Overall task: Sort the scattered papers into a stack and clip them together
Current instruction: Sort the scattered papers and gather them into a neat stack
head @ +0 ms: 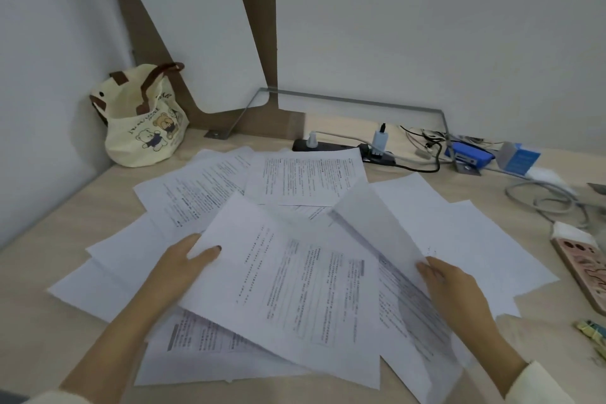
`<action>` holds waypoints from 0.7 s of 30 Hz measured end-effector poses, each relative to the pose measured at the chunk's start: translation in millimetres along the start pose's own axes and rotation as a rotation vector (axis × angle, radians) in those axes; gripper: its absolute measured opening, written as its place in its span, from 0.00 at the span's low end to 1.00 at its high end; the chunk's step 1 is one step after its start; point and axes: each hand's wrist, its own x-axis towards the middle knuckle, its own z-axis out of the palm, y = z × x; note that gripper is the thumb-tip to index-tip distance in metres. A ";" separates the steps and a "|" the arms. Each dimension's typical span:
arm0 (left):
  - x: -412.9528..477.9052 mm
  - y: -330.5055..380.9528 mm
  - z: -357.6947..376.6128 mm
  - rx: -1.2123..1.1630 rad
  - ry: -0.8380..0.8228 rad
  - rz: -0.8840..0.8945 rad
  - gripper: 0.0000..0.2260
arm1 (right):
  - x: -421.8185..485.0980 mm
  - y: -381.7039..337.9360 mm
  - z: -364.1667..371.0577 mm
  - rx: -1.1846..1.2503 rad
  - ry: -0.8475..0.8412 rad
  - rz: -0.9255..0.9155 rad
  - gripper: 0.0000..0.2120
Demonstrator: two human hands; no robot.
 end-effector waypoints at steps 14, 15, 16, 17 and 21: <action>-89.8 -14.8 74.2 -0.573 -0.265 -0.257 0.10 | -29.8 -98.5 33.3 0.574 -0.426 0.126 0.12; -93.6 -11.6 73.0 -0.480 -0.359 -0.222 0.10 | -33.0 -102.9 38.5 0.618 -0.498 0.145 0.10; -93.6 -11.0 69.9 -0.412 -0.443 -0.201 0.13 | -34.6 -104.1 43.6 0.621 -0.559 0.141 0.10; -91.8 -14.1 64.1 -0.367 -0.479 -0.175 0.17 | -35.9 -103.4 47.8 0.602 -0.598 0.124 0.12; -78.1 -33.2 27.2 -0.579 -0.285 -0.248 0.34 | -32.7 -87.0 49.0 0.571 -0.529 0.070 0.17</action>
